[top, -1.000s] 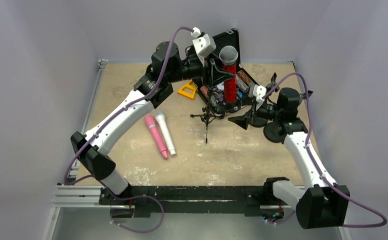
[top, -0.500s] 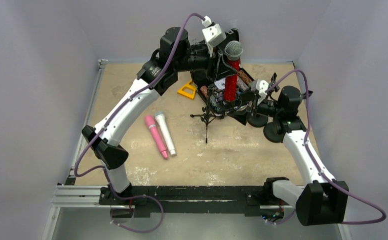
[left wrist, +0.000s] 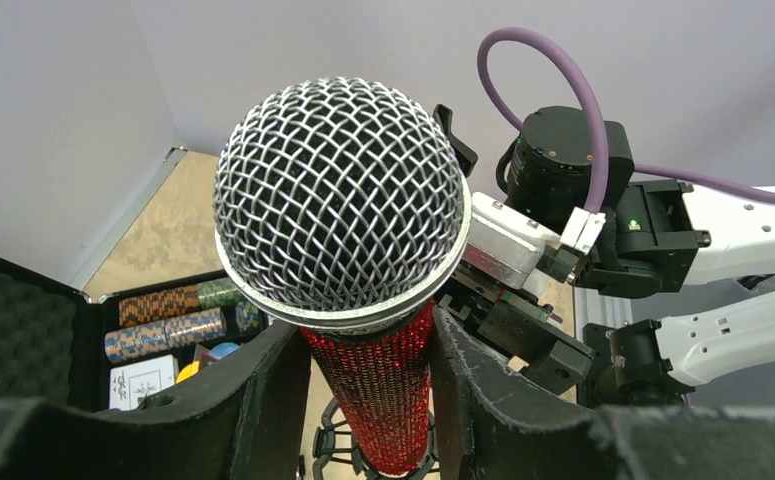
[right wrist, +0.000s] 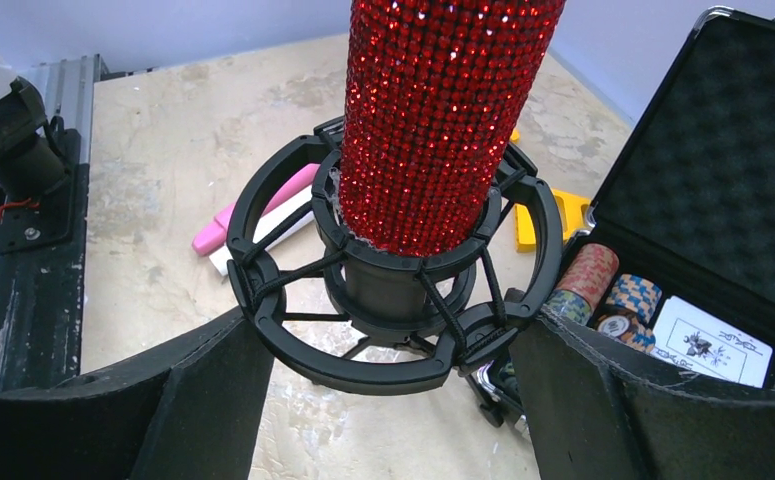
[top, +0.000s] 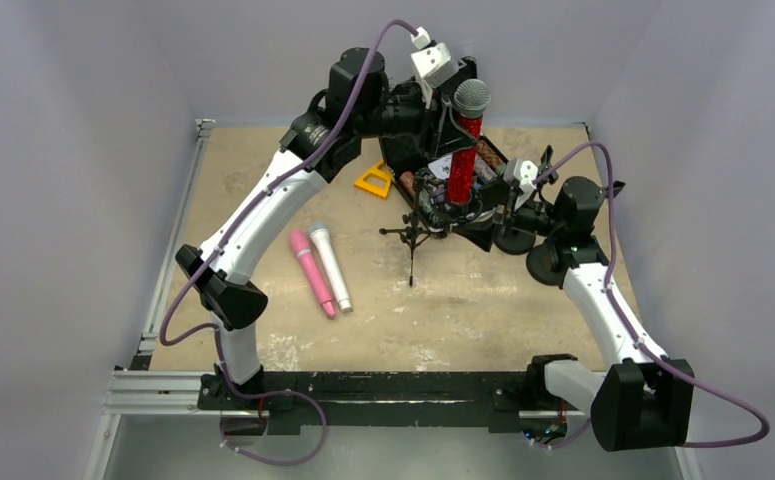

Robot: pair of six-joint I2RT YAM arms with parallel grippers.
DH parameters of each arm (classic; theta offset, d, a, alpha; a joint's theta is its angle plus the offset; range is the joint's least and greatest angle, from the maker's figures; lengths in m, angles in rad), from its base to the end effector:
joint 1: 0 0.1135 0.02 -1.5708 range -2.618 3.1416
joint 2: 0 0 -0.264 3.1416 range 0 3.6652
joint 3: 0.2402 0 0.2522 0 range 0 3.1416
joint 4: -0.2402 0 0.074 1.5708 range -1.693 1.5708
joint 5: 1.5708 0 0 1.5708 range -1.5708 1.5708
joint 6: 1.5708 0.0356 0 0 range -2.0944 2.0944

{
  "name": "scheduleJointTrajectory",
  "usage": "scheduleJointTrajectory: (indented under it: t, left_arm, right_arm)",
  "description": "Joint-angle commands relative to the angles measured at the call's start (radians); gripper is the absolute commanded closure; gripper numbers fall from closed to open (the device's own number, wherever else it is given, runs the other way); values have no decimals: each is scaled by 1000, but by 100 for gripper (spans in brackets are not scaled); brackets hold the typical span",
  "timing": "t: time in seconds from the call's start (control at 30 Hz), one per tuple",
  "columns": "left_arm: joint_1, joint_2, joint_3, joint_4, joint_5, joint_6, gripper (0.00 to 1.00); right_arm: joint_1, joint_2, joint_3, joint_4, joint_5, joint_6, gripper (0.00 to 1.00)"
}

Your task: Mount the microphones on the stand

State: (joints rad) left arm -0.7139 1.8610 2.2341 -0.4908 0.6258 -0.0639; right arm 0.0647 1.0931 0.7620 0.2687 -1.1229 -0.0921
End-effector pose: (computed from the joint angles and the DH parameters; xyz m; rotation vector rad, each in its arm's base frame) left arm 0.2916 -0.2802 0.4995 1.0189 1.4735 -1.0956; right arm 0.2365 0.0475 0.3195 -0.9605 1.3681 0.8866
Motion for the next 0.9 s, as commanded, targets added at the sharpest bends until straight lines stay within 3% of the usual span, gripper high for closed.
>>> scheduleJointTrajectory:
  t: [0.0, 0.23, 0.6, 0.87]
  left_arm:
    - [-3, 64, 11, -214, -9, 56, 100]
    - [-53, 11, -91, -175, -61, 223, 100]
    - [-58, -104, -376, -21, -116, 258, 100]
    - [-58, -54, -354, -56, -94, 214, 100]
  right_arm:
    - [9, -10, 14, 157, -30, 40, 16]
    - [8, -12, 5, 162, -34, 45, 15]
    - [7, -16, -4, 160, -40, 46, 15]
    - [8, -19, -5, 153, -43, 40, 15]
